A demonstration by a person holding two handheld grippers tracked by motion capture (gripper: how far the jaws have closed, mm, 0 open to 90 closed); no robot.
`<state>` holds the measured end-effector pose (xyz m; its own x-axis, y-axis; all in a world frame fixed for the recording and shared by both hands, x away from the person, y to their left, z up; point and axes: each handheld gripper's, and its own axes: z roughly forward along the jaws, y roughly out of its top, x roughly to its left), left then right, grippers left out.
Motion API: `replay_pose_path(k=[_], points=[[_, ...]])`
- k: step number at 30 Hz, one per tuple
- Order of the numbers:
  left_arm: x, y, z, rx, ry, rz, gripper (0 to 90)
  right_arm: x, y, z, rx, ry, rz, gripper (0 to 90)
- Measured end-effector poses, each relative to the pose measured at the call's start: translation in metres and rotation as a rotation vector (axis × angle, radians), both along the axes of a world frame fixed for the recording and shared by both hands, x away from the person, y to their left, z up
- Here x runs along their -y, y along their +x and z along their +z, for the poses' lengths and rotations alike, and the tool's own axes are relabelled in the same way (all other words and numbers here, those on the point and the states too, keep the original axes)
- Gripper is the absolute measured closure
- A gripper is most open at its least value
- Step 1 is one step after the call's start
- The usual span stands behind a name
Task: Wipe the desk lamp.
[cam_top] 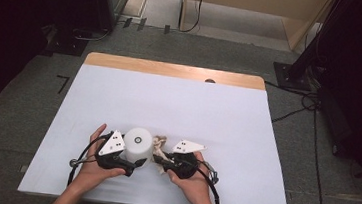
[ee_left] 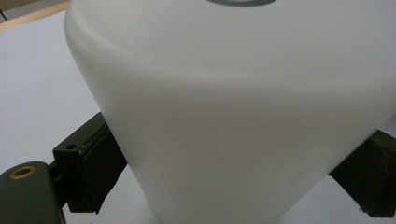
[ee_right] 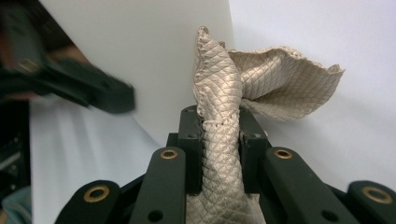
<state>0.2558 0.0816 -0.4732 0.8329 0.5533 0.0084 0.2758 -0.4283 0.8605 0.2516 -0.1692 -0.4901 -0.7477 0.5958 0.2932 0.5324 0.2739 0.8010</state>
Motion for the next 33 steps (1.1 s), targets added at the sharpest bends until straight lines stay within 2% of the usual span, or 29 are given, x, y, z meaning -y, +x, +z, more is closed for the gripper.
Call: replay_pose_path(k=[3,7,10,16,19,21,24,27,28,29,30,32,33], points=[[-0.001,-0.002,0.002,0.011,-0.006,0.007,4.8,0.004,0.002,0.003,-0.002,0.012,-0.006,76.3],[-0.002,-0.005,0.006,-0.002,-0.042,0.039,1.2,0.015,0.004,0.008,0.0,0.035,-0.036,76.3],[0.001,-0.01,0.01,-0.003,-0.047,0.064,0.6,0.023,0.007,0.008,-0.001,0.04,-0.059,76.3],[0.02,-0.015,0.017,0.018,0.002,0.192,0.7,0.028,0.011,0.007,-0.003,0.033,-0.076,76.3],[0.026,-0.016,0.018,0.043,0.034,0.23,5.1,0.028,0.01,0.005,-0.001,0.014,-0.076,76.3],[0.025,-0.015,0.018,0.03,0.025,0.229,7.4,0.03,0.009,0.005,0.002,0.013,-0.079,76.3],[0.022,-0.013,0.019,0.031,0.018,0.206,7.8,0.033,0.007,0.005,0.003,0.018,-0.093,76.3],[0.02,-0.01,0.019,0.046,0.011,0.134,8.3,0.035,0.005,0.006,-0.003,0.027,-0.093,76.3],[0.018,-0.008,0.02,0.046,0.005,0.088,8.3,0.035,0.005,0.005,-0.004,0.028,-0.087,76.3],[0.017,-0.006,0.02,0.039,-0.02,0.038,8.3,0.034,0.004,0.005,-0.004,0.033,-0.08,76.3],[0.014,-0.003,0.022,0.034,-0.061,-0.036,8.4,0.034,0.003,0.004,-0.012,0.036,-0.066,76.3],[0.011,0.001,0.023,0.029,-0.111,-0.128,8.4,0.031,0.0,0.004,-0.016,0.041,-0.04,76.4],[0.011,0.003,0.024,0.025,-0.108,-0.162,8.4,0.03,-0.001,0.004,-0.011,0.042,-0.026,76.4]])
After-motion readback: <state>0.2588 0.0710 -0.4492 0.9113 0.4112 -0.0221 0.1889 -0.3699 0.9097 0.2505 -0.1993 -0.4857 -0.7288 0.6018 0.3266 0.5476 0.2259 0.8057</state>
